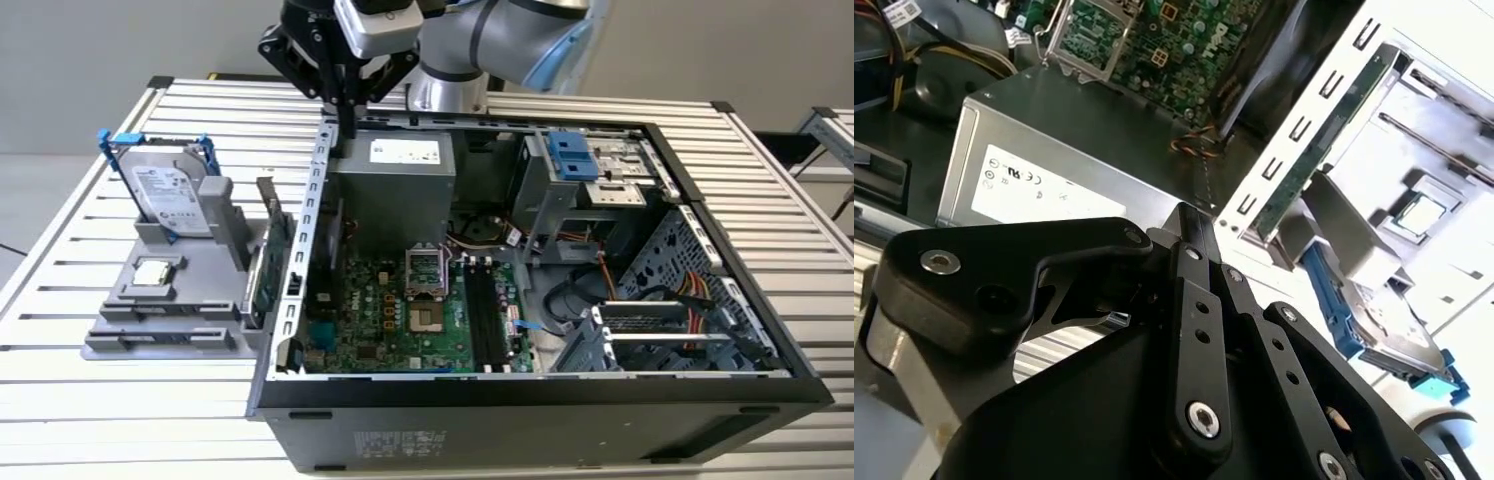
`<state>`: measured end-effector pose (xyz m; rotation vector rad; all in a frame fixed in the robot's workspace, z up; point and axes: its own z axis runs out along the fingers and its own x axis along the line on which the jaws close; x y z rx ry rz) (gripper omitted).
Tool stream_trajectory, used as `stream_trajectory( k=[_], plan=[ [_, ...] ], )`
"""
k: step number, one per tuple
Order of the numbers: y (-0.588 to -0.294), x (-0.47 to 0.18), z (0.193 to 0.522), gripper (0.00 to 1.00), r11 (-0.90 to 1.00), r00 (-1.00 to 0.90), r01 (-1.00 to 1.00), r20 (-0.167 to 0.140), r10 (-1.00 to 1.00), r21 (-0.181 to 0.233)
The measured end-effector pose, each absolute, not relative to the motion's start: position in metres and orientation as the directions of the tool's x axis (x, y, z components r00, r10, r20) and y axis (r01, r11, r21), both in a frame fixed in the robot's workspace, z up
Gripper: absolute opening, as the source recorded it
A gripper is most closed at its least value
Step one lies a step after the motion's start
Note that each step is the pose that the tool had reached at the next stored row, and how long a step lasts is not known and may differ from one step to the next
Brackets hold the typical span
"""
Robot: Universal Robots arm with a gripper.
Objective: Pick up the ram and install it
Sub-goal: 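Reach for the ram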
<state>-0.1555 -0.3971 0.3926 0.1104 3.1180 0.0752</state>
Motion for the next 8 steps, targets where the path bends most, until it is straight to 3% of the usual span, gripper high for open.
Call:
stream_trajectory(
  k=[8],
  plan=[
    [-0.3971,-0.1589,0.3926,0.00,0.996,-0.997,0.070,-0.019,0.071,0.049]
  ],
)
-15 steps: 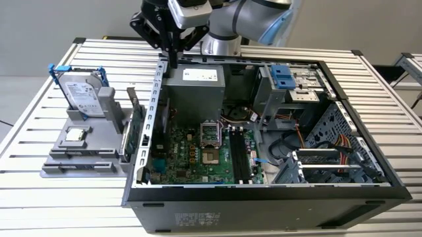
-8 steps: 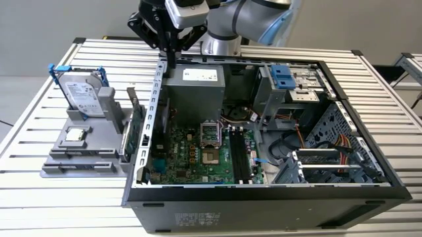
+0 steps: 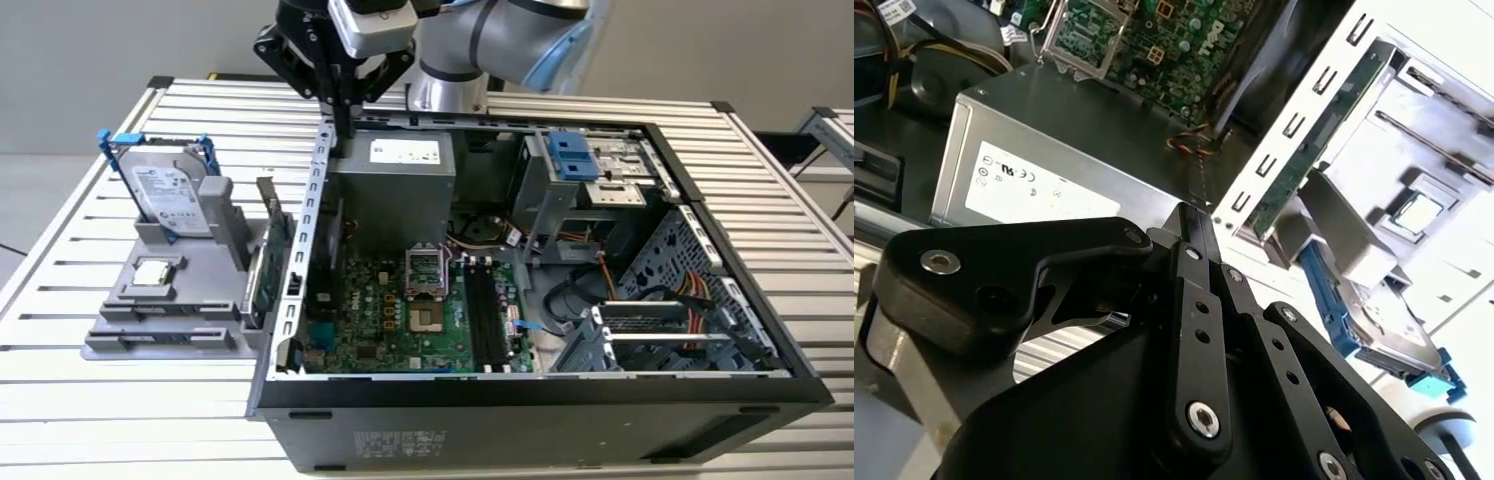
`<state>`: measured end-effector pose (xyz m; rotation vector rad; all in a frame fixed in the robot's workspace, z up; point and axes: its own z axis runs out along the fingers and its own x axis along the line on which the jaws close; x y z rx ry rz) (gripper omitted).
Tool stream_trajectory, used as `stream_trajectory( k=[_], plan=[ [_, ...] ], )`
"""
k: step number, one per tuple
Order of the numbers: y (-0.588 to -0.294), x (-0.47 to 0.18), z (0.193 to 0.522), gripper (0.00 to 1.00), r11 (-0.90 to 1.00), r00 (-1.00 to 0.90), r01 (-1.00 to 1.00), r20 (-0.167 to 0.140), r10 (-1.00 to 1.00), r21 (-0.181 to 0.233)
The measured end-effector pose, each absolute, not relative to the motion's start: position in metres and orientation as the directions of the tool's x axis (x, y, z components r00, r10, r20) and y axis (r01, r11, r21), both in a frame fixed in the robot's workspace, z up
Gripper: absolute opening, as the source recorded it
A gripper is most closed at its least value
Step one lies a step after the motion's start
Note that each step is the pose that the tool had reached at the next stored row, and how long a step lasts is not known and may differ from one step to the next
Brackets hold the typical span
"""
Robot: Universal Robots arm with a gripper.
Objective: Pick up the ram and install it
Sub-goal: 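Reach for the ram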
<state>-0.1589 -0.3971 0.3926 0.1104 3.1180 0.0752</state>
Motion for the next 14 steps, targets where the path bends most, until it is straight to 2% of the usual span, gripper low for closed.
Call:
stream_trajectory(
  k=[14],
  plan=[
    [-0.3967,-0.1647,0.3926,0.00,0.996,-0.997,0.070,-0.019,0.071,0.049]
  ],
)
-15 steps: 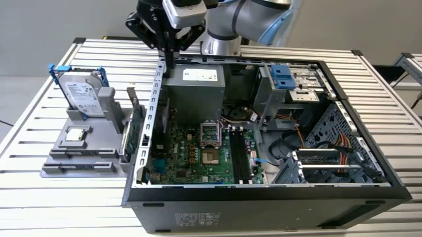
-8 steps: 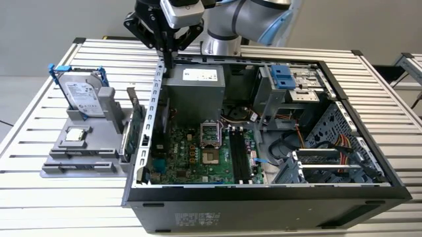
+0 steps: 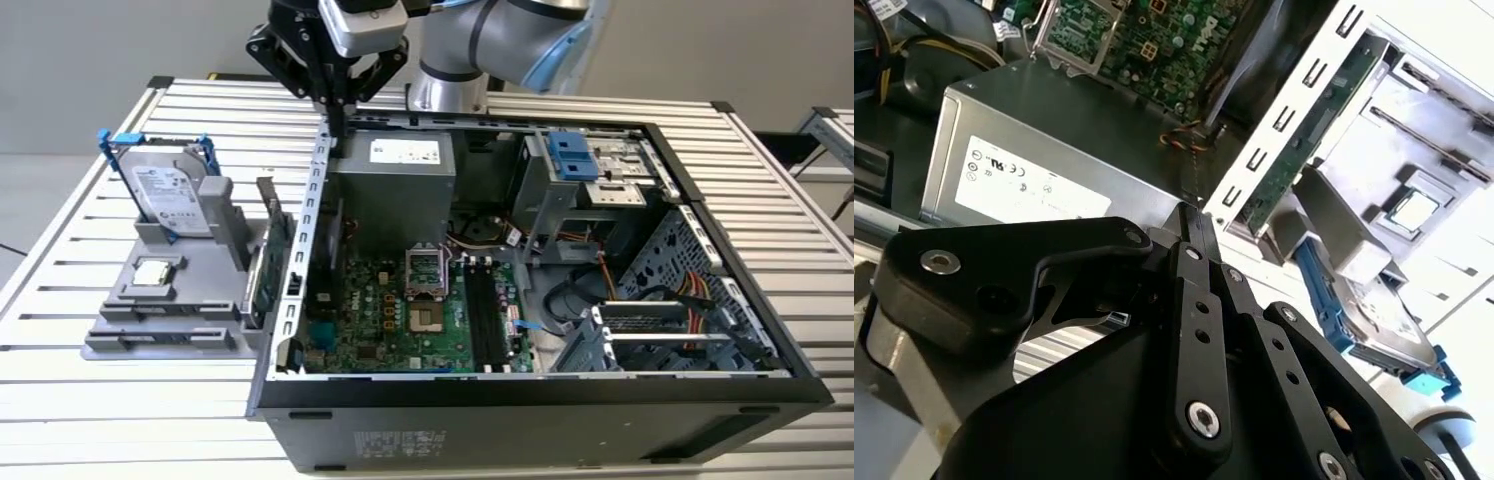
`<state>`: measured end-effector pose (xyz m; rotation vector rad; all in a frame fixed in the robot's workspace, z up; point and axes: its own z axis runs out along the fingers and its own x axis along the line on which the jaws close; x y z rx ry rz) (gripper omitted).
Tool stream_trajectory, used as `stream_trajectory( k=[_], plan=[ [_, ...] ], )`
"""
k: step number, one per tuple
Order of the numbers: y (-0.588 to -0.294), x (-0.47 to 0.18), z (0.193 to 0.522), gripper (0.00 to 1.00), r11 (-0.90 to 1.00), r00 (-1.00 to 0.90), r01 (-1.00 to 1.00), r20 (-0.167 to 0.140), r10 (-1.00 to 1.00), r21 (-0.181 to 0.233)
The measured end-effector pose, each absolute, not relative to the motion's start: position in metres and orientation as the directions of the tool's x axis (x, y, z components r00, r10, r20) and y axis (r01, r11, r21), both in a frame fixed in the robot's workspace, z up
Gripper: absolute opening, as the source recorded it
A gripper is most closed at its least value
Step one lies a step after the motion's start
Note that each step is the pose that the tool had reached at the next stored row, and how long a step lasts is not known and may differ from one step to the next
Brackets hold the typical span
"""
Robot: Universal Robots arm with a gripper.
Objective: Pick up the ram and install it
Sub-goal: 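Reach for the ram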
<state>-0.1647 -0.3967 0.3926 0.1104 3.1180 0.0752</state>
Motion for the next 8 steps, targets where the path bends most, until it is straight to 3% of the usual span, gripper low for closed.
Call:
stream_trajectory(
  k=[8],
  plan=[
    [-0.3966,-0.1683,0.3926,0.00,0.996,-0.997,0.070,-0.019,0.071,0.049]
  ],
)
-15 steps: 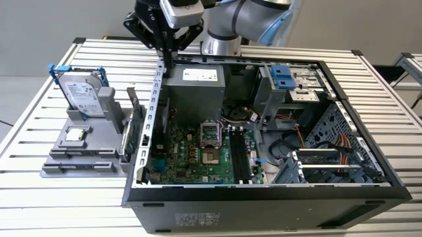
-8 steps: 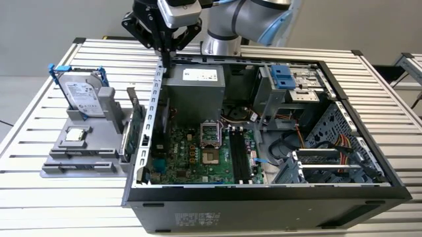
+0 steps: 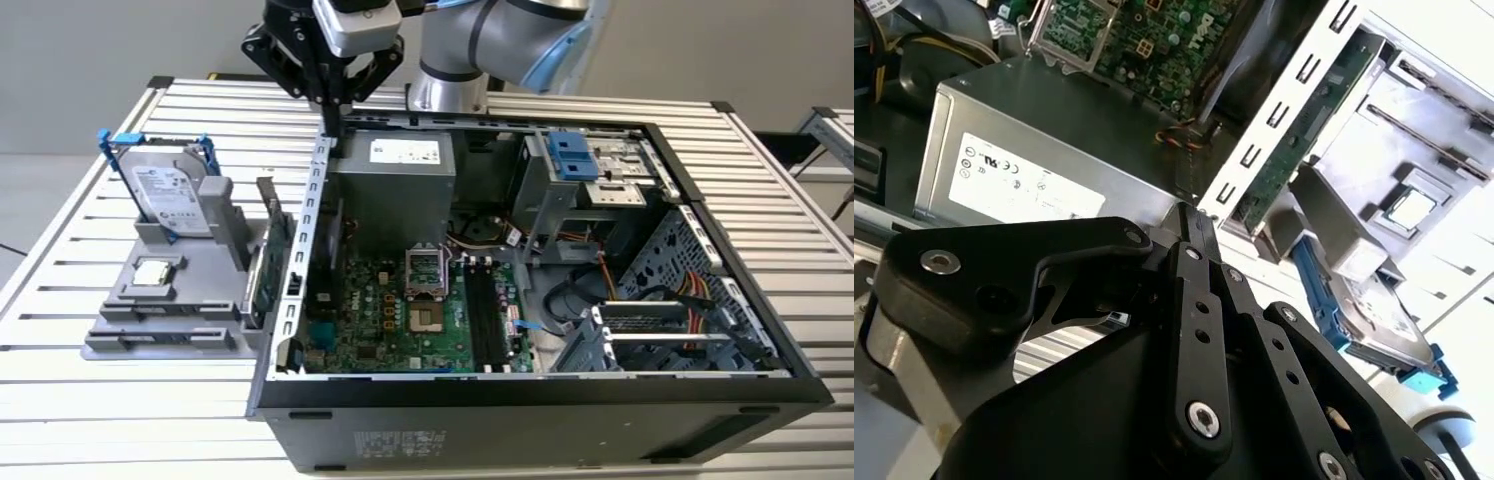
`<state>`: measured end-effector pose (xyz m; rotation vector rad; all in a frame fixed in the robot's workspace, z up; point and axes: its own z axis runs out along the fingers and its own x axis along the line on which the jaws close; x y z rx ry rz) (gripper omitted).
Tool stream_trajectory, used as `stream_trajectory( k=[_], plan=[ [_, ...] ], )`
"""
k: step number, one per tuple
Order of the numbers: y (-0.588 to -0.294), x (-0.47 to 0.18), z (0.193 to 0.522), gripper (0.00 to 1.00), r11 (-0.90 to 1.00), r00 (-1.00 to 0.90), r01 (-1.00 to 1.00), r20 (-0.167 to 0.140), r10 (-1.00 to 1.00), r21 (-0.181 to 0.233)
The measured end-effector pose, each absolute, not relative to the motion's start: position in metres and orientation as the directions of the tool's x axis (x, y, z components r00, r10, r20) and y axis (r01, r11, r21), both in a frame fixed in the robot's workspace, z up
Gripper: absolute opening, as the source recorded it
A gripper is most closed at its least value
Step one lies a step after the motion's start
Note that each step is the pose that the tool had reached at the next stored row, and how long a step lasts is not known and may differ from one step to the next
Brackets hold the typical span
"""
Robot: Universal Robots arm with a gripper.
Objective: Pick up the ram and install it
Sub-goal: 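Reach for the ram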
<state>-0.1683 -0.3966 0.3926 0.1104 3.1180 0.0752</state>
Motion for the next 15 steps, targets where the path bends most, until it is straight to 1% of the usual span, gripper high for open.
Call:
stream_trajectory(
  k=[15],
  plan=[
    [-0.3965,-0.1752,0.3926,0.00,0.996,-0.997,0.070,-0.019,0.071,0.049]
  ],
)
